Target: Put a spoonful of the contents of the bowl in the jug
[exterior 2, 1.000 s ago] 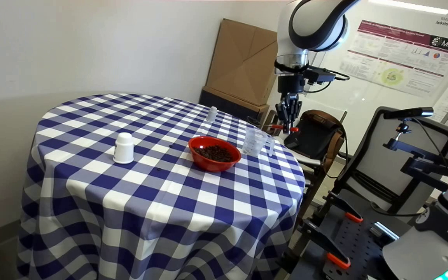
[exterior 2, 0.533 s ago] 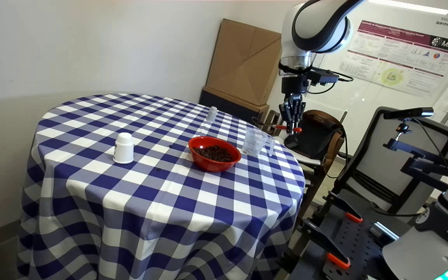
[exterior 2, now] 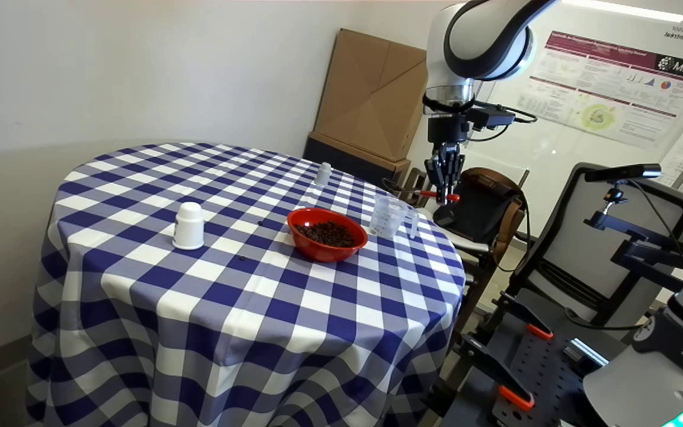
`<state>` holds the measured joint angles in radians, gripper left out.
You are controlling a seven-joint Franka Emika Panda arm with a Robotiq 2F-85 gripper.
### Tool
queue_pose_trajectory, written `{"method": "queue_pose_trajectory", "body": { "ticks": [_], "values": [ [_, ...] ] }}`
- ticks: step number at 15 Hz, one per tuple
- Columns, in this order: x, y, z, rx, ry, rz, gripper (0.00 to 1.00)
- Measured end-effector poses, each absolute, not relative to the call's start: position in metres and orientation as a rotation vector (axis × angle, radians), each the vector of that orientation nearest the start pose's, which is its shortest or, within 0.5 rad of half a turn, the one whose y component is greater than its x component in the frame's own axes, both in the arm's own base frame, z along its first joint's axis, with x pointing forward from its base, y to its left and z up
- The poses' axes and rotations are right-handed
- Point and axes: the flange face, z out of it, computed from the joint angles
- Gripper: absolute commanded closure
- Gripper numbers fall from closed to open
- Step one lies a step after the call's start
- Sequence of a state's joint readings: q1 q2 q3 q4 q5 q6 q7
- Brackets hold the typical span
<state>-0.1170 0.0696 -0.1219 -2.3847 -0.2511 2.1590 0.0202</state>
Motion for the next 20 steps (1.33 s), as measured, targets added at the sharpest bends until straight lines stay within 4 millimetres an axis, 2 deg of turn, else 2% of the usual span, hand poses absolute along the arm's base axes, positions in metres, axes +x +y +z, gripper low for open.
{"method": "queue_pose_trajectory", "body": {
  "ticks": [14,20],
  "values": [
    [0.442,-0.143,0.270,-3.312,0.248,0.563,0.89],
    [0.439,-0.146,0.270,-3.377,0.264,0.616,0.89]
  ]
}}
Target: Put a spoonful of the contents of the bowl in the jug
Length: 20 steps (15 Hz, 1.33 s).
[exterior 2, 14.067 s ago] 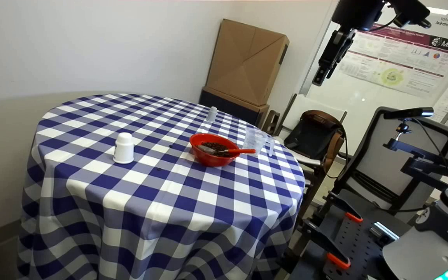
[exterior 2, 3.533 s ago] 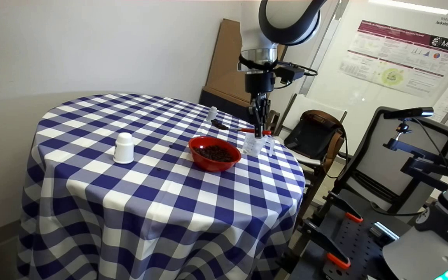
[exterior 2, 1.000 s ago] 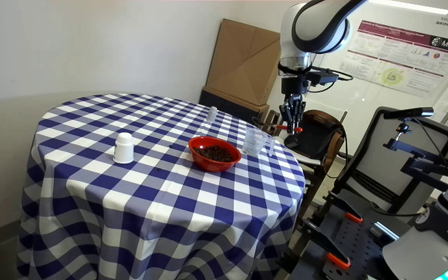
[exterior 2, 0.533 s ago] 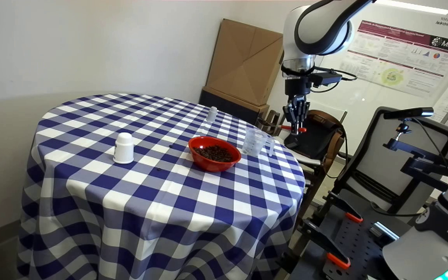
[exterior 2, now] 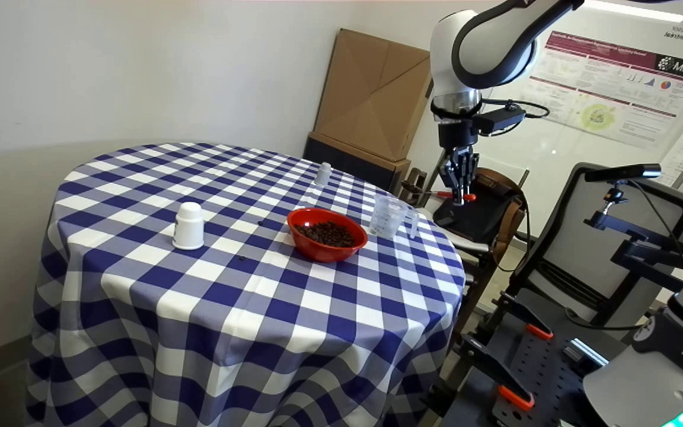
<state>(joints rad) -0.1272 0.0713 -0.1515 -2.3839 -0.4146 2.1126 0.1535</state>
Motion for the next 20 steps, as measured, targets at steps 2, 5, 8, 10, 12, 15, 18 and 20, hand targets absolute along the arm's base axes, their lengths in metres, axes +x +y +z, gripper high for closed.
{"method": "queue_pose_trajectory", "body": {
  "ticks": [2,5,8,10,12,15,18,20],
  "values": [
    [0.440,-0.143,0.271,-3.402,0.257,0.626,0.89],
    [0.442,-0.136,0.272,-3.446,0.231,0.633,0.89],
    [0.445,-0.126,0.272,-3.487,0.199,0.643,0.89],
    [0.446,-0.119,0.273,-3.509,0.181,0.650,0.89],
    [0.447,-0.114,0.272,-3.528,0.164,0.655,0.89],
    [0.448,-0.112,0.271,-3.547,0.149,0.660,0.89],
    [0.448,-0.113,0.271,-3.564,0.144,0.660,0.89],
    [0.448,-0.113,0.270,-3.578,0.140,0.662,0.89]
  ]
}}
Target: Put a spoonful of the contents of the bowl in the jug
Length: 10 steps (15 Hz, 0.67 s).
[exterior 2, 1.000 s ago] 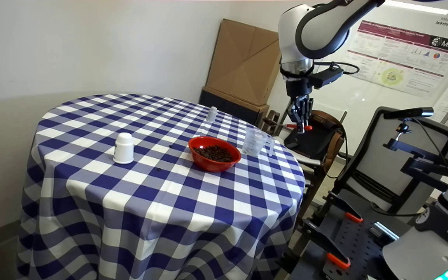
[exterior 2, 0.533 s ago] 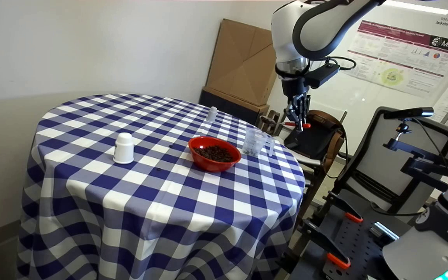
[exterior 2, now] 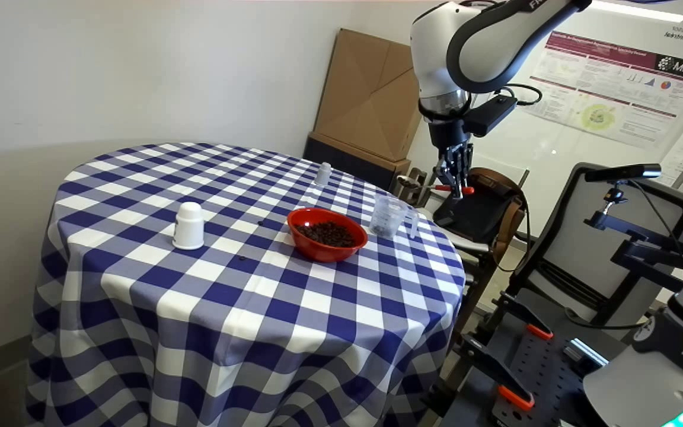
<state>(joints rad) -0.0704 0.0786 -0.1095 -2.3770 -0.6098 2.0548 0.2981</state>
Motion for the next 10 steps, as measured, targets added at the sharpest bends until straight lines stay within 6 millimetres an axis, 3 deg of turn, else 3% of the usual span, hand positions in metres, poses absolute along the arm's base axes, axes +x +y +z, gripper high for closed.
{"method": "queue_pose_trajectory", "body": {
  "ticks": [10],
  "values": [
    [0.452,-0.100,0.265,2.484,-0.081,-0.459,0.89]
  ]
}}
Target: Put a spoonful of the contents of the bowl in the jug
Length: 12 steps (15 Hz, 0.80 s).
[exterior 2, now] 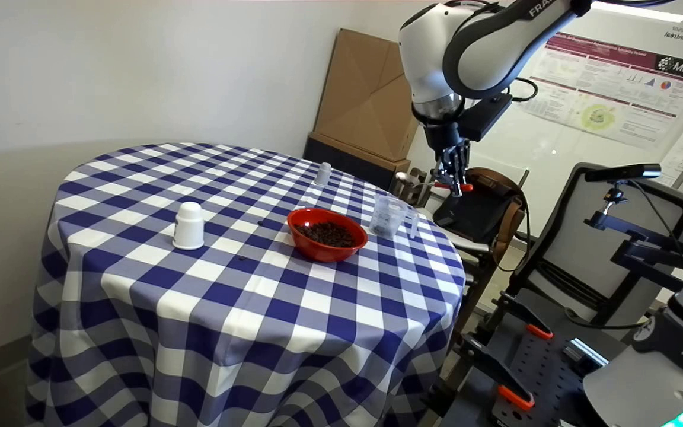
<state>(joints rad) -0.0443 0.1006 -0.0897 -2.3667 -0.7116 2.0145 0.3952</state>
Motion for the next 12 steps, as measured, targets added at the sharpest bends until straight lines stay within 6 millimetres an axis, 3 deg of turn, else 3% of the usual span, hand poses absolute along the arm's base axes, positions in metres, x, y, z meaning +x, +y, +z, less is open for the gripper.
{"method": "queue_pose_trajectory", "body": {
  "ticks": [12],
  "values": [
    [0.456,-0.087,0.262,2.373,-0.068,-0.411,0.89]
  ]
}}
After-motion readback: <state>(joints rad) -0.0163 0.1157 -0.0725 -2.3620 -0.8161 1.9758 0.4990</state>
